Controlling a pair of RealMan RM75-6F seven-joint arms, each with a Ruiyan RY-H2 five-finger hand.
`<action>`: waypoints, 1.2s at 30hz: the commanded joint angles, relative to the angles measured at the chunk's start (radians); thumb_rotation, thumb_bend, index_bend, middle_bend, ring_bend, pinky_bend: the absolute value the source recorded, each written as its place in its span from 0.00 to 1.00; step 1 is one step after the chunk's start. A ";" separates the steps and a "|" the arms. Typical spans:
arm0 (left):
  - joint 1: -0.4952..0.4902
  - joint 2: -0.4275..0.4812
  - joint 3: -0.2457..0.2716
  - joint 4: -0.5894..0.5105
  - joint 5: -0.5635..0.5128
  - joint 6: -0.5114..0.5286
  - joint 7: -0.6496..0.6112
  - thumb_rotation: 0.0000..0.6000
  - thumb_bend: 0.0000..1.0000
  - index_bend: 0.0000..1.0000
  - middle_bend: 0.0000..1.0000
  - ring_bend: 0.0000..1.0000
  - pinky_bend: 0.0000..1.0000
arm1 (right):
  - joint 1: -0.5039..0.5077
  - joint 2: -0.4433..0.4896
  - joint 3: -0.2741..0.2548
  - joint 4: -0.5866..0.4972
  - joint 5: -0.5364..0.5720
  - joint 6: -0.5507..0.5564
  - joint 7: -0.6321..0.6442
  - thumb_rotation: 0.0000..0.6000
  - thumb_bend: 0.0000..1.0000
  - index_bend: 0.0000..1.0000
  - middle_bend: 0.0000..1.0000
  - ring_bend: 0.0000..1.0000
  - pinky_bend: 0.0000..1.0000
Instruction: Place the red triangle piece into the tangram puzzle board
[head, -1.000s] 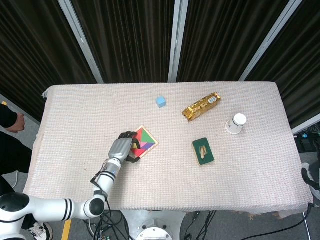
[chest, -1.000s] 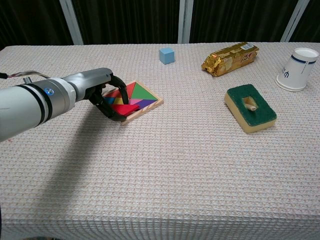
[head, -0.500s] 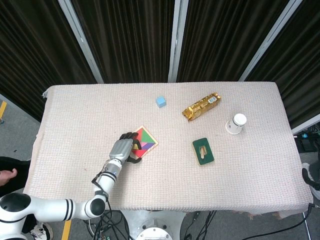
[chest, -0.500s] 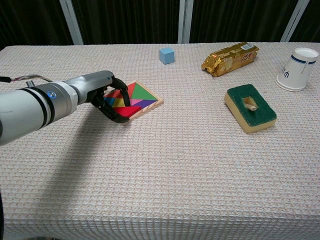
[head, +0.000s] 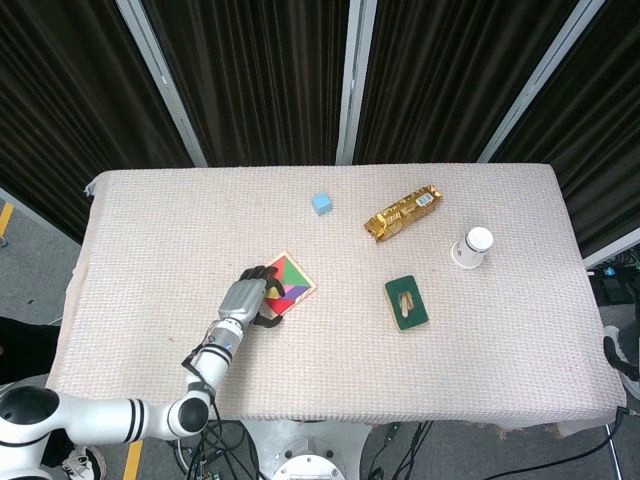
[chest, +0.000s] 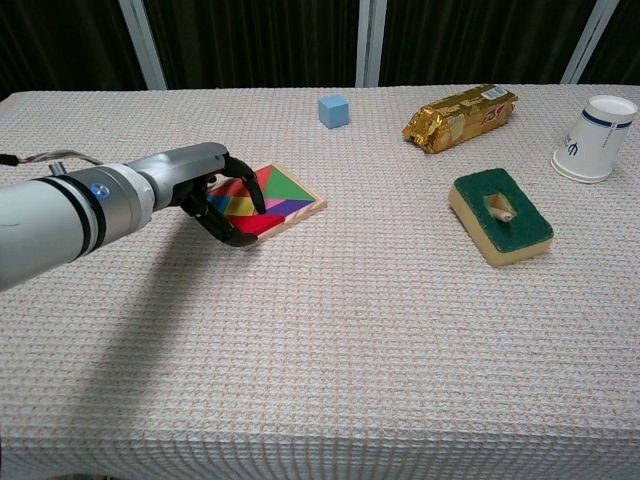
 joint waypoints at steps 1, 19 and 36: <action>0.001 0.000 -0.001 0.001 0.005 0.000 -0.004 1.00 0.25 0.30 0.10 0.00 0.00 | 0.000 0.001 0.000 -0.002 0.000 -0.001 -0.001 1.00 0.30 0.00 0.00 0.00 0.00; 0.008 -0.018 -0.019 -0.006 0.088 0.023 -0.052 1.00 0.24 0.22 0.09 0.00 0.01 | -0.001 0.005 0.001 -0.008 0.001 0.000 0.000 1.00 0.30 0.00 0.00 0.00 0.00; 0.019 -0.061 -0.025 0.083 0.116 0.003 -0.098 1.00 0.24 0.22 0.09 0.00 0.01 | -0.003 0.002 0.002 0.006 0.006 -0.004 0.011 1.00 0.30 0.00 0.00 0.00 0.00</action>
